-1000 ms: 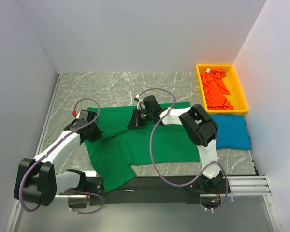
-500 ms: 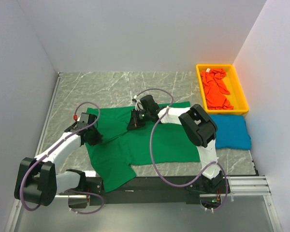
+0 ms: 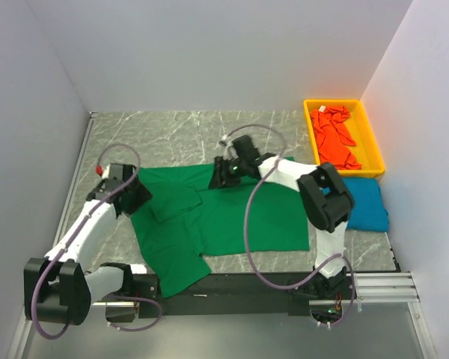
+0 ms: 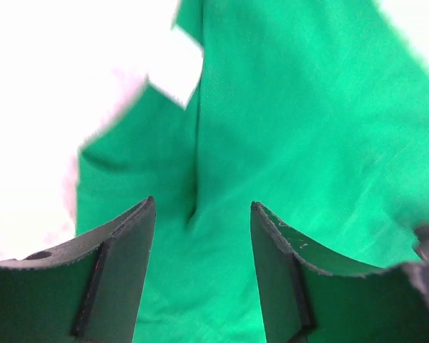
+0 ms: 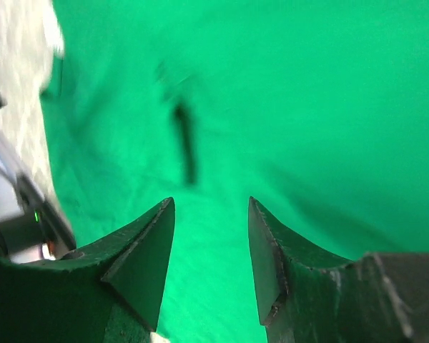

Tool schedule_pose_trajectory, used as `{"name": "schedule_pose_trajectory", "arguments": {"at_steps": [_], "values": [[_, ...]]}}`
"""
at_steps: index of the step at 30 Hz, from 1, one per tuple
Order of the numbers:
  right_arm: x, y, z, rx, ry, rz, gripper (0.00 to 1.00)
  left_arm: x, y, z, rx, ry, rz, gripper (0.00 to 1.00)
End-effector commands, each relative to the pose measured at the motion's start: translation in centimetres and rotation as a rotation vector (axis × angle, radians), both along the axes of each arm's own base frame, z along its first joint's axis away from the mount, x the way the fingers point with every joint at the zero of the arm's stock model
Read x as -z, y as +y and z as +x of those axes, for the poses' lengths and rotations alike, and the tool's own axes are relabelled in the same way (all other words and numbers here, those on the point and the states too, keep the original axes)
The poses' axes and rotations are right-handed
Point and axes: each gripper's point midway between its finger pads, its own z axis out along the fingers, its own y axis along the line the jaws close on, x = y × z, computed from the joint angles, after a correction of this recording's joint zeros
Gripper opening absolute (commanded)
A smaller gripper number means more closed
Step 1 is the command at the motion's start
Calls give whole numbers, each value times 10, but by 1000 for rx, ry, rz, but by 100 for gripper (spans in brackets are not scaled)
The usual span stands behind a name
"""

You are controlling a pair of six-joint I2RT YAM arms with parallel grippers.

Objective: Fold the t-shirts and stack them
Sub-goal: Fold the tshirt

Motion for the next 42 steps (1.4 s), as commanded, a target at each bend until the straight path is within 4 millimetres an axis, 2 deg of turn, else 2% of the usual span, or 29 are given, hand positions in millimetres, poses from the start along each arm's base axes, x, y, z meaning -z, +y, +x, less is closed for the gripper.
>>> {"name": "schedule_pose_trajectory", "arguments": {"at_steps": [1,2,3,4,5,6,7,8,9,10,11,12,13,15,16,18,21,23,25,28,32,35,38,39,40,42], "values": [[-26,-61,43,161,-77,-23,53,-34,26,40,-40,-98,67,61],[-27,-84,58,222,-75,-20,52,-34,35,48,-61,-101,69,58],[-26,-95,63,249,-71,-17,51,-42,38,61,-62,-126,70,56],[-27,-104,67,274,-61,-9,51,-32,40,68,-59,-95,69,53],[-27,-115,73,306,-59,-5,50,-29,49,75,-77,-87,74,47],[-27,-132,83,355,-50,-1,50,-26,52,89,-80,-82,71,45],[-25,-141,87,384,-44,-3,49,-24,51,96,-71,-80,58,42],[-21,-150,92,412,-30,-6,49,-22,54,103,-75,-77,48,35],[-18,-165,99,456,-13,-6,49,-29,54,115,-70,-95,40,31],[-17,-171,104,490,5,3,49,-20,53,122,-65,-72,31,28],[-10,-177,107,516,26,1,48,-20,51,129,-58,-73,19,24],[-7,-185,111,545,36,1,48,-26,50,140,-52,-93,14,23],[-6,-196,117,588,43,5,48,-17,48,145,-45,-74,3,23],[6,-208,121,631,73,-14,47,-16,47,155,-38,-68,-9,24],[9,-217,124,653,83,-22,47,0,46,156,-37,-27,-14,24],[21,-224,125,676,109,-41,47,10,45,157,-34,4,-19,23],[30,-231,124,700,135,-52,47,43,46,153,-42,86,-33,18],[31,-233,125,713,143,-42,46,54,53,148,-69,124,-35,12],[31,-232,125,723,152,-44,46,66,61,140,-97,166,-32,11],[32,-234,126,744,166,-44,46,79,82,127,-168,209,-26,11],[32,-234,128,761,180,-46,46,78,102,127,-214,221,-13,12],[31,-235,131,771,188,-52,46,74,109,130,-223,215,-17,17],[25,-236,137,762,174,-56,46,62,107,141,-195,183,-27,29],[22,-236,139,750,161,-64,46,52,107,147,-185,155,-28,32],[10,-234,143,740,141,-62,46,46,105,148,-170,149,-23,38],[-4,-236,149,733,97,-73,46,26,105,154,-160,109,-3,43]]}}
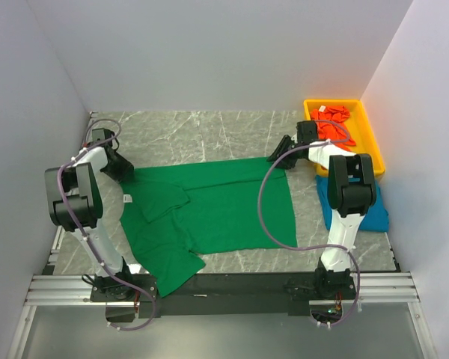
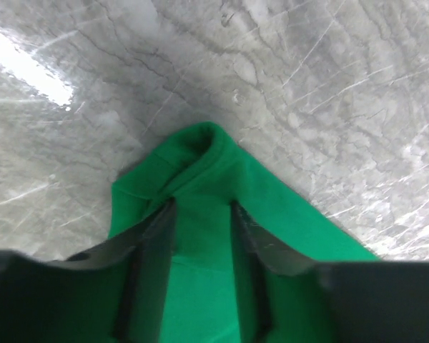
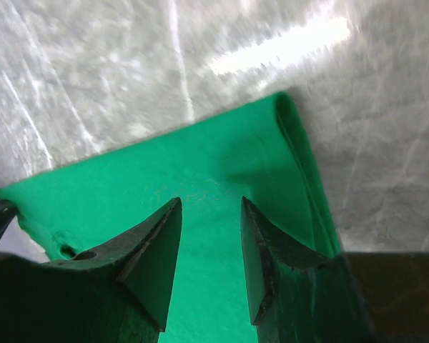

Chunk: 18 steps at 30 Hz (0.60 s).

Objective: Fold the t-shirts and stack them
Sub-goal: Fold the tshirt

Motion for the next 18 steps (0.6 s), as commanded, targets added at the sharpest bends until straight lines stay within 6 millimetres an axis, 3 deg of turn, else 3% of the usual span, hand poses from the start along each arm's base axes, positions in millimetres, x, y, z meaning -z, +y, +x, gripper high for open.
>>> {"name": "schedule_pose_trajectory", "arguments": {"at_steps": [1,4,7,9,13,18], "values": [[-36,-2,15,-23,-75,-62,46,-30,7,5,32,-27,74,49],[-53,-1,10,-41,-98,-139,46,-58,5,2,47,-65,118,62],[-58,2,-1,-62,-91,-216,46,-78,-1,-8,62,-90,171,65],[-55,16,-15,-116,-74,-268,46,-85,-7,-18,77,-95,201,65],[-44,30,-29,-166,-51,-393,46,-82,-46,-32,197,-84,250,64],[-32,49,-32,-213,-23,-422,44,-56,-78,-37,288,-37,239,62]]}}
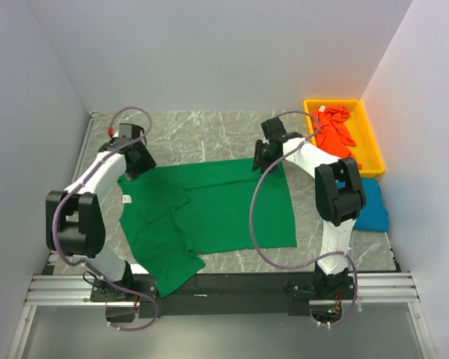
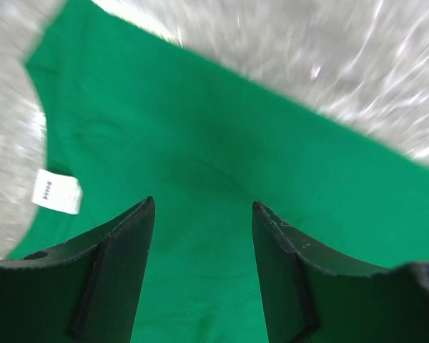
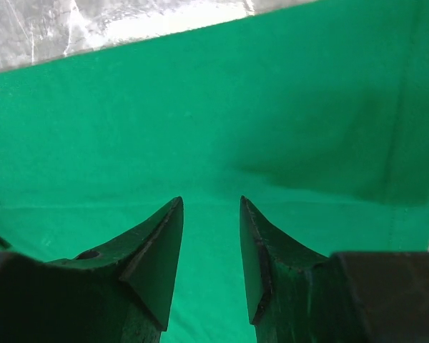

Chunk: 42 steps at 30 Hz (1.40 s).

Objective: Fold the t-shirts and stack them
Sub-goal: Fold the tshirt

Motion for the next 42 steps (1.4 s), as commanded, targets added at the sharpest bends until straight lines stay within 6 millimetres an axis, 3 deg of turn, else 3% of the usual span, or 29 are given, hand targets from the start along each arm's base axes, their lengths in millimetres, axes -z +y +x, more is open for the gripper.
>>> {"name": "schedule_pose_trajectory", "arguments": {"at_steps": [1,14,23,31,42], "values": [[-6,-8,16,13,-33,-82,44,25,-10,-9,47,72,45,62],[23,-7,38,5,8,-152,45,77,-28,10,90,178,42,61],[32,-12,72,26,26,-139,44,97,-33,33,108,218,41,61],[44,-33,98,87,56,-90,44,97,-41,65,123,205,21,61],[27,-38,152,150,-65,74,45,85,-50,107,141,127,-27,65]]}}
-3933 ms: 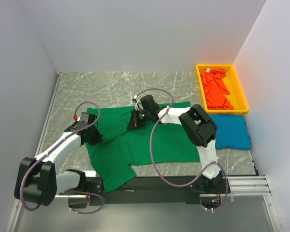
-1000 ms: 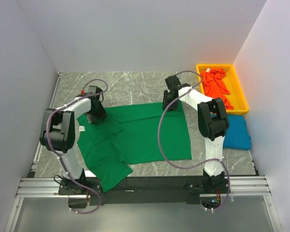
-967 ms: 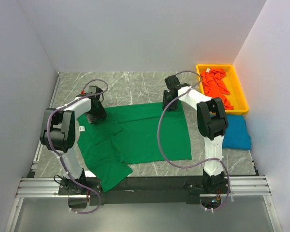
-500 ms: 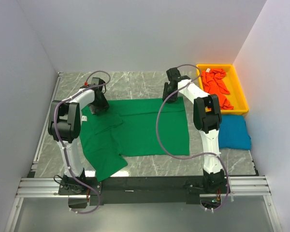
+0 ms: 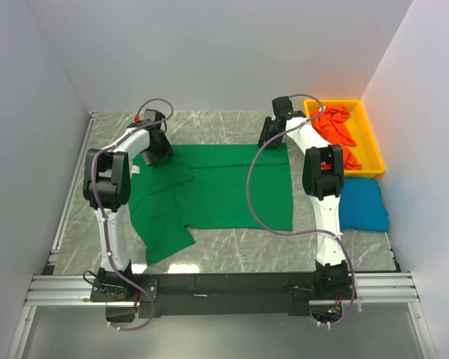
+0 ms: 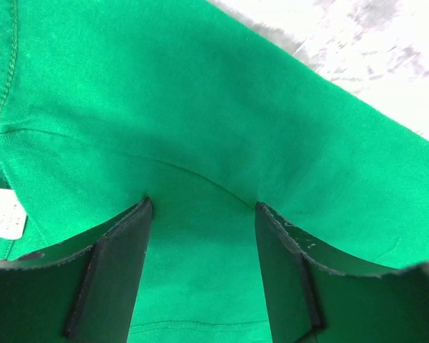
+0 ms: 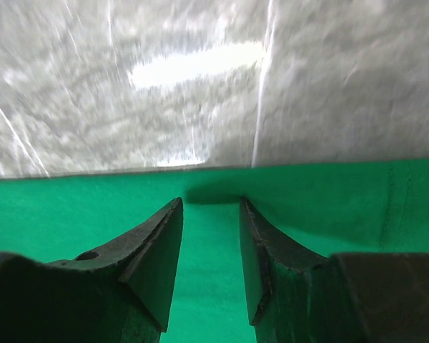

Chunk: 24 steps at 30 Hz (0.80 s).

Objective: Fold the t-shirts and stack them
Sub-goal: Fold the tshirt

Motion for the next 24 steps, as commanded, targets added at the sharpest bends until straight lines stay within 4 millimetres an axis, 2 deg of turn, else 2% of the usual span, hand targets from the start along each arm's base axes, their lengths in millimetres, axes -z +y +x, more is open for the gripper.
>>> {"name": "schedule_pose_trajectory", "arguments": {"at_steps": [1,3,4,5,6,7,8,9,10,11,13,14,15,16,17,18,19,20,21,22,23,24], "values": [[-1,-6,23,27,-61,49,45,3,-6,13,21,-21,-51,66],[-19,-7,32,24,-103,73,47,-11,-4,20,14,-54,-65,70],[-28,-8,34,14,-122,68,48,-26,-1,24,6,-87,-77,71],[-38,-9,37,14,-144,63,53,-34,0,25,1,-102,-82,71],[-58,-10,36,10,-176,62,55,-44,4,27,-11,-124,-88,72],[-69,-10,35,3,-193,59,57,-54,7,28,-20,-143,-91,72],[-67,-13,27,6,-180,49,58,-77,9,26,-25,-181,-93,72],[-93,-15,23,8,-222,53,59,-87,15,25,-42,-197,-93,72],[-98,-15,16,11,-224,51,59,-96,18,19,-52,-203,-88,73],[-106,-20,1,21,-218,40,61,-117,24,9,-69,-223,-68,73],[-110,-24,-18,31,-201,25,62,-123,32,-12,-95,-211,-38,76],[-92,-27,-38,37,-145,10,63,-144,36,-24,-106,-250,-32,78],[-108,-31,-49,47,-167,0,63,-134,46,-42,-132,-212,-5,80],[-108,-34,-59,49,-161,-4,64,-134,50,-53,-143,-205,3,82],[-90,-35,-79,45,-109,-16,64,-151,55,-65,-154,-245,5,85],[-103,-37,-90,46,-130,-15,64,-134,63,-85,-170,-198,17,87],[-102,-38,-101,42,-122,-26,64,-132,67,-96,-180,-194,18,88],[-87,-40,-119,37,-77,-44,65,-142,70,-108,-190,-223,14,88],[-95,-41,-131,31,-86,-55,65,-124,74,-128,-205,-175,9,89],[-92,-44,-140,35,-80,-79,66,-129,76,-139,-215,-195,7,89],[-77,-47,-159,34,-36,-92,66,-124,77,-148,-223,-186,10,89],[-85,-47,-167,33,-61,-90,66,-106,78,-165,-229,-140,15,88]]}}
